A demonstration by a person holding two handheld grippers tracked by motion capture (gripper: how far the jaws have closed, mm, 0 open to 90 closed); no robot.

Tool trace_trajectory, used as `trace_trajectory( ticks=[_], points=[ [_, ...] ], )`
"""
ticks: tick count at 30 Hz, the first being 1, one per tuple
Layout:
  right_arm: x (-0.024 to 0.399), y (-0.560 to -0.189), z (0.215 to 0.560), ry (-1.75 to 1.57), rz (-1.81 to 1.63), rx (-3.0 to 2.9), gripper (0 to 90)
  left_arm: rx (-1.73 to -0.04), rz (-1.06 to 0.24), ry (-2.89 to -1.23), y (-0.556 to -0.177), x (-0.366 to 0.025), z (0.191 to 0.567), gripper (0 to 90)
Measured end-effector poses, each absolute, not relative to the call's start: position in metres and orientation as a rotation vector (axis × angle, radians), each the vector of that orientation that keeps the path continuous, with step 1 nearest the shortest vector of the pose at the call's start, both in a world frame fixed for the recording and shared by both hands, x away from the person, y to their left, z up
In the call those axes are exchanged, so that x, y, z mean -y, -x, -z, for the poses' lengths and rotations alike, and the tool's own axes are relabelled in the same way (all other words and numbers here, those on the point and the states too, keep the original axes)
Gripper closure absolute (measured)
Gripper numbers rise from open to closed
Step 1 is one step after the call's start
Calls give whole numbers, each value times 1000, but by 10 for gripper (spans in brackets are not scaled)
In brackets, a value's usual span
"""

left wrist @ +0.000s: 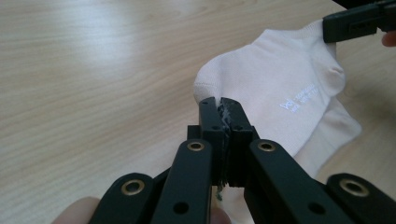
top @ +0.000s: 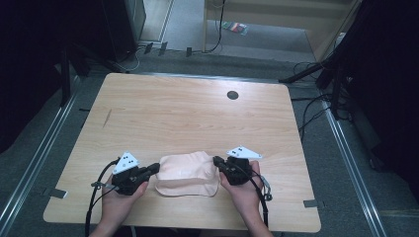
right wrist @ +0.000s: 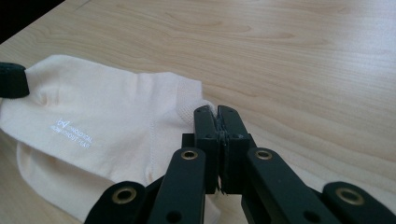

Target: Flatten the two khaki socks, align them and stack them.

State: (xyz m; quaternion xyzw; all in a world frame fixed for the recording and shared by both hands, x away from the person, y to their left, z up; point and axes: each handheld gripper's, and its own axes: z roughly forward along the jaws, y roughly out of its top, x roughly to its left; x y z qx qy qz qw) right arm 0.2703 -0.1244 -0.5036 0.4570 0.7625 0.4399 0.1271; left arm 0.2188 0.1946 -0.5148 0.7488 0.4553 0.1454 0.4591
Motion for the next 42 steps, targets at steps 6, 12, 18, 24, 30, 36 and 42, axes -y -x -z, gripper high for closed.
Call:
trace_trajectory(
  ticks=[6,12,18,24,30,36,42],
  points=[
    [128,-257,506,-1321,-1284,-2228,889,-1110,-341,-1854,-205,-194,516,900],
    [129,-249,511,-1313,-1272,-2244,889,-1101,-330,-1879,-199,-193,522,900],
    [130,-243,520,-1322,-1245,-2264,889,-1109,-304,-1929,-195,-187,533,900],
    [128,-242,532,-1340,-1217,-2290,889,-1129,-327,-1968,-196,-183,542,899],
    [125,-241,534,-1333,-1212,-2298,888,-1143,-357,-1969,-200,-185,544,899],
    [122,-240,538,-1327,-1190,-2315,888,-1153,-345,-1946,-203,-188,543,899],
    [122,-241,540,-1328,-1177,-2317,887,-1148,-351,-1965,-204,-187,546,898]
  ],
)
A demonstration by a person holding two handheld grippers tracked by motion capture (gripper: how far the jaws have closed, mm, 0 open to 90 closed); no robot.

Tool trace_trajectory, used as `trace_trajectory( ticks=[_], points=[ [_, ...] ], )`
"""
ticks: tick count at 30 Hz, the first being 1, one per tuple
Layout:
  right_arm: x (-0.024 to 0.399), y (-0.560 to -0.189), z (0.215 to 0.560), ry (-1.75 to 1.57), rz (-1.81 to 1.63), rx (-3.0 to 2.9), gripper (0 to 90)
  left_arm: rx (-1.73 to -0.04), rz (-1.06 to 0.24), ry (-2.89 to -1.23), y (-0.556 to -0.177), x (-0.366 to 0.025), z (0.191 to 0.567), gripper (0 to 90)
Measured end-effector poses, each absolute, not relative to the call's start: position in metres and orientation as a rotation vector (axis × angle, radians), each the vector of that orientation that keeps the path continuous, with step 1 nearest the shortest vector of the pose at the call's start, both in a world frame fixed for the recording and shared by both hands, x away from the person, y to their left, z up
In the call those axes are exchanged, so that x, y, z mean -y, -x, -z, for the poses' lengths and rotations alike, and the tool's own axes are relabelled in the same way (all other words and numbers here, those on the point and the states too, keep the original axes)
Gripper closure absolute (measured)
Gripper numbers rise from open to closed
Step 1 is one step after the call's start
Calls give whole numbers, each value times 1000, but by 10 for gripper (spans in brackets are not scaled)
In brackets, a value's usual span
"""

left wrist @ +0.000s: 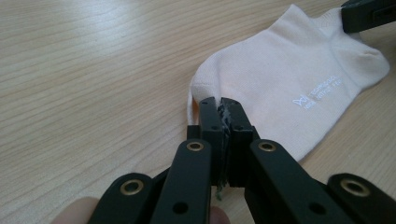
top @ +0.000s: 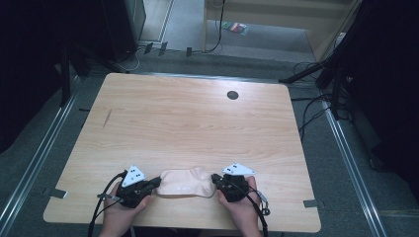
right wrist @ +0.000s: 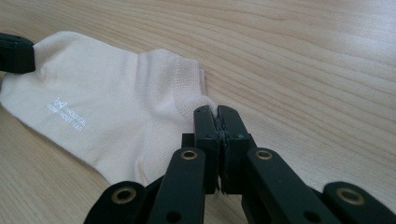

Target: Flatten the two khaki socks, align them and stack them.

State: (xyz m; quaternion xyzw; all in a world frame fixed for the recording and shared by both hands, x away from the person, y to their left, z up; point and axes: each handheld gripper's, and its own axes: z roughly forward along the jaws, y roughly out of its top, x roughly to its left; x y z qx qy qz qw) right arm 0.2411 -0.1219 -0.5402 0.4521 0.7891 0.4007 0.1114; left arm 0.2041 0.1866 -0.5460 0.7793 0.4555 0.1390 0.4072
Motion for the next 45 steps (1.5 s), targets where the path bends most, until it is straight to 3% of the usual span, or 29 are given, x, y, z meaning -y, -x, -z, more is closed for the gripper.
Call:
trace_trajectory(
  ticks=[7,11,12,13,15,16,20,23,25,28,45],
  points=[
    [123,-241,543,-1335,-1178,-2315,884,-1140,-359,-1987,-204,-186,549,891],
    [123,-241,544,-1338,-1195,-2311,836,-1144,-369,-1976,-204,-186,549,852],
    [124,-241,544,-1343,-1207,-2314,782,-1137,-363,-1964,-204,-187,549,810],
    [126,-241,544,-1334,-1257,-2309,664,-1125,-343,-1935,-204,-190,548,718],
    [127,-241,544,-1333,-1274,-2304,610,-1115,-340,-1911,-204,-191,547,638],
    [129,-242,543,-1327,-1299,-2270,484,-1105,-349,-1865,-205,-195,546,572],
    [132,-242,539,-1308,-1326,-2233,338,-1154,-400,-1809,-207,-202,542,252],
    [137,-242,537,-1297,-1347,-2194,254,-1178,-432,-1761,-208,-210,539,129],
    [138,-242,536,-1292,-1338,-2189,237,-1187,-452,-1749,-208,-213,538,127],
    [147,-243,534,-1290,-1352,-2146,143,-1207,-453,-1702,-210,-226,535,108],
    [205,-247,526,-1347,-1338,-1946,140,-1302,-579,-1630,-218,-277,535,107]
  ],
)
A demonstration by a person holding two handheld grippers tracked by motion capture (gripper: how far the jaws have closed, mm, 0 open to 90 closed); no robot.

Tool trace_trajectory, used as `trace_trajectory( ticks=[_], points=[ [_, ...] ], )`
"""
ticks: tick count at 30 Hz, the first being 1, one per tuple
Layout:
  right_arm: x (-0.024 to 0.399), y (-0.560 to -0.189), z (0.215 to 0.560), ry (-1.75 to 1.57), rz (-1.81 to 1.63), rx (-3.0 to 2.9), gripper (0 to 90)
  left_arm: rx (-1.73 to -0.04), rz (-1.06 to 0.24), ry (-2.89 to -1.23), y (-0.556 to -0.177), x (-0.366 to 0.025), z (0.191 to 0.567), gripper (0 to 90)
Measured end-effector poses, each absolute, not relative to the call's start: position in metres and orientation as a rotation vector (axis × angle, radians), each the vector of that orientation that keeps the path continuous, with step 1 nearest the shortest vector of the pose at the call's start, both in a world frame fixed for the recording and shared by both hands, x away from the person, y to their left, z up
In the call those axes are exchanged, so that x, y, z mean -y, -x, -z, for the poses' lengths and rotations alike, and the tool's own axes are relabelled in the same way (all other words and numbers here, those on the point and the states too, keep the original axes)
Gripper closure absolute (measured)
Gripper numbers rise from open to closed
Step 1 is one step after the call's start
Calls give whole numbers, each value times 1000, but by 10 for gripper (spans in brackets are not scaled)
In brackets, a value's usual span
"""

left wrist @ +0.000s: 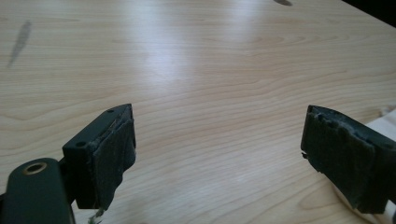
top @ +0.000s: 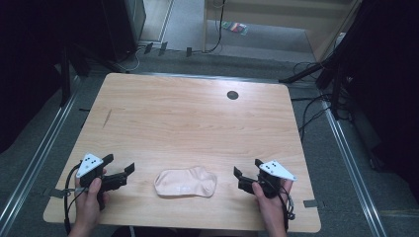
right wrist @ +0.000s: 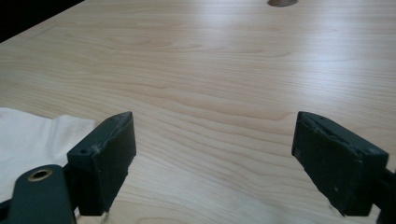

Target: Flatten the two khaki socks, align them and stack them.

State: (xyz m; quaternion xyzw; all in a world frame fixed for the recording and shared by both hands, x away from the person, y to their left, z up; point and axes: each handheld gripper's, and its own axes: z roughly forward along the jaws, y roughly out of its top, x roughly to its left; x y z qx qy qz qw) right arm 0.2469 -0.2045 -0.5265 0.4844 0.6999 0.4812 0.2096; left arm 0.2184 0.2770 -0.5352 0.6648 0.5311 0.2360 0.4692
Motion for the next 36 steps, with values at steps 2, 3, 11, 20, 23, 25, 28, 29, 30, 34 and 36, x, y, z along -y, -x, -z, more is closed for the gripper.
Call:
trace_trajectory(
  ticks=[2,3,11,20,23,25,28,29,30,34,36],
  points=[
    [213,-246,526,-1359,-1332,-1926,140,-1322,-599,-1627,-220,-286,536,106],
    [218,-246,526,-1365,-1326,-1915,140,-1328,-603,-1627,-220,-289,536,106],
    [253,-241,526,-1424,-1293,-1835,140,-1354,-644,-1629,-219,-302,538,106],
    [292,-234,536,-1473,-1207,-1791,140,-1391,-683,-1627,-214,-323,541,106],
    [301,-232,539,-1489,-1191,-1779,140,-1391,-682,-1627,-212,-331,542,103],
    [309,-229,541,-1500,-1182,-1767,140,-1399,-691,-1630,-210,-336,544,102],
    [321,-226,544,-1520,-1167,-1752,140,-1416,-710,-1637,-207,-346,547,102],
    [328,-224,546,-1537,-1157,-1745,140,-1426,-717,-1632,-204,-353,548,102],
    [330,-223,546,-1547,-1152,-1738,140,-1430,-722,-1632,-203,-357,547,102],
    [339,-220,547,-1558,-1185,-1719,140,-1449,-733,-1606,-199,-367,548,102],
    [340,-220,547,-1565,-1190,-1706,141,-1468,-727,-1560,-199,-373,550,102]
  ],
)
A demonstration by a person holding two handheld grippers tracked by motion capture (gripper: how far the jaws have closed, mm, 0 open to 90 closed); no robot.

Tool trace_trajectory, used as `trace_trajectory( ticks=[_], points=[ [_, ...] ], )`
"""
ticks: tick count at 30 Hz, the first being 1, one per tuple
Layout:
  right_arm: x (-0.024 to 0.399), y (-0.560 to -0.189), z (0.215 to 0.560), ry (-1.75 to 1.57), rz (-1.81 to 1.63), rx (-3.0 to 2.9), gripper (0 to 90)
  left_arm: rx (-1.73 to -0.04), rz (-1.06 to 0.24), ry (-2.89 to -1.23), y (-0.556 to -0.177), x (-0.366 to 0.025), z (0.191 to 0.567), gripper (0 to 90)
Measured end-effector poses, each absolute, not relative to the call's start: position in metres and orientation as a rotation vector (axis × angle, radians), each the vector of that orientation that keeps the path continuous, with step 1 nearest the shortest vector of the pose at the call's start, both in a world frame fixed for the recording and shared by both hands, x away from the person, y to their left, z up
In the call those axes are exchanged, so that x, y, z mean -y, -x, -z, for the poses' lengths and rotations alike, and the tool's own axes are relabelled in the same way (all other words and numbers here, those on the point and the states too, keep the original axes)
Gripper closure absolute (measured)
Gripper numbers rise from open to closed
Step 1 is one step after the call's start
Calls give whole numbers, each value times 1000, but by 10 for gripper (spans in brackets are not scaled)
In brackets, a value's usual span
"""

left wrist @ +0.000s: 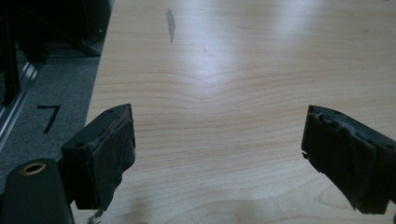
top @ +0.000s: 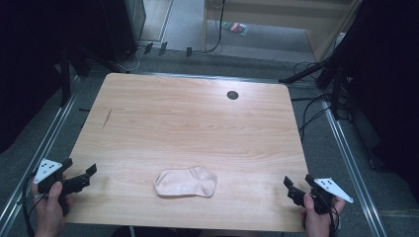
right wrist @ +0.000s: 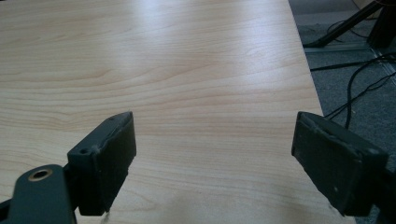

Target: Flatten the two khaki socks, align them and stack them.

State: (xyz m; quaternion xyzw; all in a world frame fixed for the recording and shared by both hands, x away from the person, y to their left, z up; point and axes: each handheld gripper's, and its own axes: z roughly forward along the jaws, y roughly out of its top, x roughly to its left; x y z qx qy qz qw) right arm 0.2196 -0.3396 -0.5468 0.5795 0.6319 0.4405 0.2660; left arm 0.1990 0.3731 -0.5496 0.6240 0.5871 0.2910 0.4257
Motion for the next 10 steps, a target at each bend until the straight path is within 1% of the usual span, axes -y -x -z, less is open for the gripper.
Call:
trace_trajectory(
  ticks=[10],
  points=[
    [337,-221,547,-1566,-1164,-1729,141,-1471,-727,-1596,-204,-367,552,103]
  ],
)
